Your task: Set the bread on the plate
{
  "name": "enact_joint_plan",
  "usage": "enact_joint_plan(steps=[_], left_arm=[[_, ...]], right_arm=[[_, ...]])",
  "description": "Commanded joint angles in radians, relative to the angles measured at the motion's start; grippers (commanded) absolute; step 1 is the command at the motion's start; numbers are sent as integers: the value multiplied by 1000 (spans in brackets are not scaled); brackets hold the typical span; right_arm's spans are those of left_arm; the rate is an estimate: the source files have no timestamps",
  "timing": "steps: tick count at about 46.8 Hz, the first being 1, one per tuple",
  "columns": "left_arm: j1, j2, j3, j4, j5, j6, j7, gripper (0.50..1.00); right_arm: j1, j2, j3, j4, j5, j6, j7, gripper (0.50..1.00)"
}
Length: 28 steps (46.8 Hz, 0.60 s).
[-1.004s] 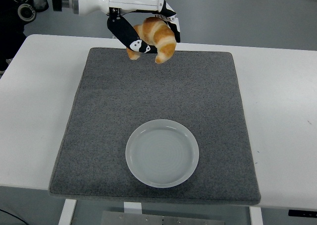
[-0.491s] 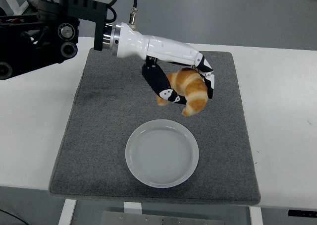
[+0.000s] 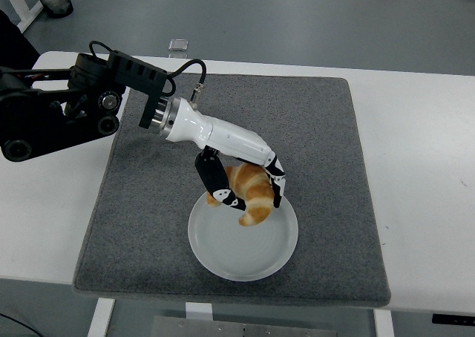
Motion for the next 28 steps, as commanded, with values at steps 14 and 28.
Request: enact_joint_plan(steps=[14,28], left_arm=[[72,-32,32,8,111,3,1,500],[102,-37,32,28,170,18,2,500]], right_arm=[[0,0,0,0,0,0,0,952],[-1,0,0,0,0,0,0,952]])
